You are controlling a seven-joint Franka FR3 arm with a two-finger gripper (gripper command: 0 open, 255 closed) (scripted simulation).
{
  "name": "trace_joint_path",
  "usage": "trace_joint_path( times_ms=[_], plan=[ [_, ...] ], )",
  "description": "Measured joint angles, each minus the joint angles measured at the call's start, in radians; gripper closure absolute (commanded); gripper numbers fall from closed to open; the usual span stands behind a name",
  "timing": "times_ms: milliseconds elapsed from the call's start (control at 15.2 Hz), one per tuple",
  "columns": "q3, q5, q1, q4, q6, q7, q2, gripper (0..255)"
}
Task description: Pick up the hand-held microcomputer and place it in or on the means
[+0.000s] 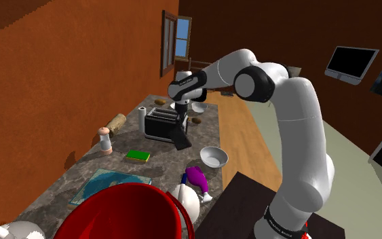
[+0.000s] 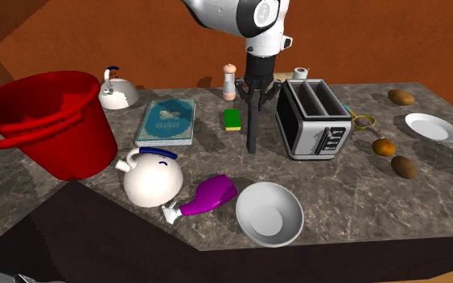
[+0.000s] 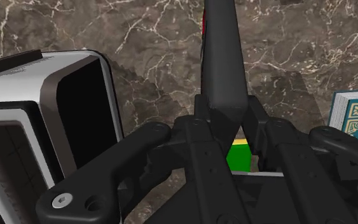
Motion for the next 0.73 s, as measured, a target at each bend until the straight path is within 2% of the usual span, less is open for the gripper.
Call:
trace_joint_path(
  times_ms=[132,726],
  plan=[
    [-0.008,-0.003,-0.011,-0.034,-0.002,-0.019,-0.036,255],
    [-0.066,-0.031,-0.082,-0.322,0.063,-0.147,-0.261,255]
  ],
)
